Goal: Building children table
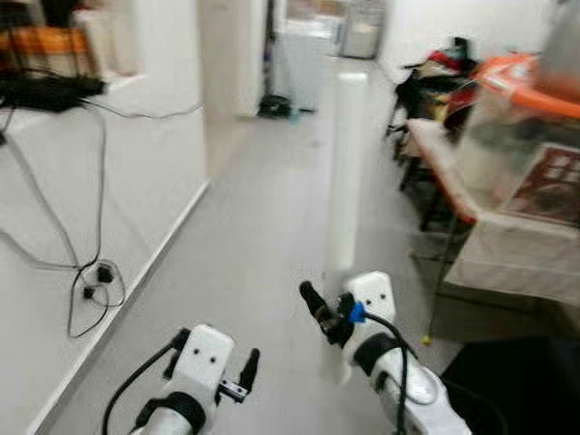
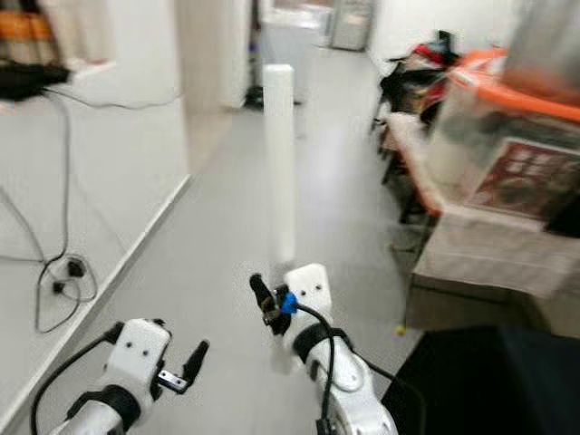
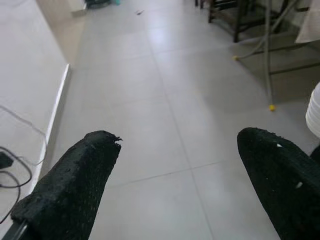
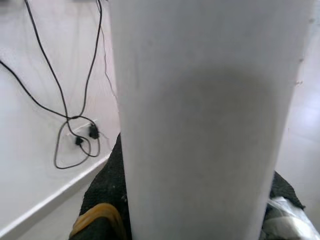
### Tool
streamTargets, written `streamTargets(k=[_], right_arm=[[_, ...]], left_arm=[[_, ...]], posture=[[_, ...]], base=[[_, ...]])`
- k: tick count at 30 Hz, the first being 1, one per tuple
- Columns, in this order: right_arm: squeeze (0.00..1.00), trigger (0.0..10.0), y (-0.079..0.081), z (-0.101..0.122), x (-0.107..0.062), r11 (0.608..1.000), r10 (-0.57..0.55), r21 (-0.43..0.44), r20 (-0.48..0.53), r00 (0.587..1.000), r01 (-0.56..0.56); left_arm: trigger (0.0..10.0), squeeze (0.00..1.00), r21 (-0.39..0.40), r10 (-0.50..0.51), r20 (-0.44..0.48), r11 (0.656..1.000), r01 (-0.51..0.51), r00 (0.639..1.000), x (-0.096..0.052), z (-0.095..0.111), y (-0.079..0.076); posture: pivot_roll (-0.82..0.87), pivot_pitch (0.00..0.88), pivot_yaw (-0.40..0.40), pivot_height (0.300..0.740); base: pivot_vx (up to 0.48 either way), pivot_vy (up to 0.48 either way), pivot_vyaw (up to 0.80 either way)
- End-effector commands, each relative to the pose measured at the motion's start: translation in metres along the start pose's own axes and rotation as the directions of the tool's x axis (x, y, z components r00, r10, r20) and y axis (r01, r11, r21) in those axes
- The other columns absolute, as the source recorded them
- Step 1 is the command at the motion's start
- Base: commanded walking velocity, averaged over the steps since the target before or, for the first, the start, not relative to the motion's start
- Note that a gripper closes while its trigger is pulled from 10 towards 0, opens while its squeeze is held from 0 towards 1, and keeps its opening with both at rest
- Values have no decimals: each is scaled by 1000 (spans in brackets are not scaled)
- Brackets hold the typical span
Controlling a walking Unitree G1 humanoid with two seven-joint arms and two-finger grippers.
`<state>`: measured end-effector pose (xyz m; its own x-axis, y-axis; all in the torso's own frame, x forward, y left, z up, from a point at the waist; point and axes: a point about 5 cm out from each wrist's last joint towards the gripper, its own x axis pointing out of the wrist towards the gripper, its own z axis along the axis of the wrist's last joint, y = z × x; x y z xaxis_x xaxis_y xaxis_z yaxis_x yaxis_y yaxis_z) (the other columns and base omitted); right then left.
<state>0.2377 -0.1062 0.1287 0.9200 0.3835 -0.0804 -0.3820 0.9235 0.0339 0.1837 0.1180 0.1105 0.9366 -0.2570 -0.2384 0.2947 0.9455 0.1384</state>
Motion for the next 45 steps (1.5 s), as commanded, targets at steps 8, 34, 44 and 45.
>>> streamTargets(k=[8,34,44,45], right_arm=[[0,10000,0,-9,-6,999,-51,16,-14,999,51],[0,10000,-5,-15,-6,995,-99,14,-12,995,99],[0,10000,-3,-15,-5,995,-102,10,-5,995,102],[0,10000,-3,-14,-5,995,-104,9,8,995,104]], left_arm=[[10000,0,-39,-9,-11,999,9,1000,4,-3,-3],[10000,0,-54,-9,-9,999,9,1000,8,-9,-5],[10000,0,-44,-20,-10,999,20,1000,9,-10,-5],[10000,0,-43,-20,-9,999,20,1000,9,-10,-5]], posture=[[111,7,-99,740],[90,0,-90,740],[87,0,-79,740],[89,0,-79,740]], base=[[-161,0,0],[-299,0,0],[-317,0,0],[-326,0,0]])
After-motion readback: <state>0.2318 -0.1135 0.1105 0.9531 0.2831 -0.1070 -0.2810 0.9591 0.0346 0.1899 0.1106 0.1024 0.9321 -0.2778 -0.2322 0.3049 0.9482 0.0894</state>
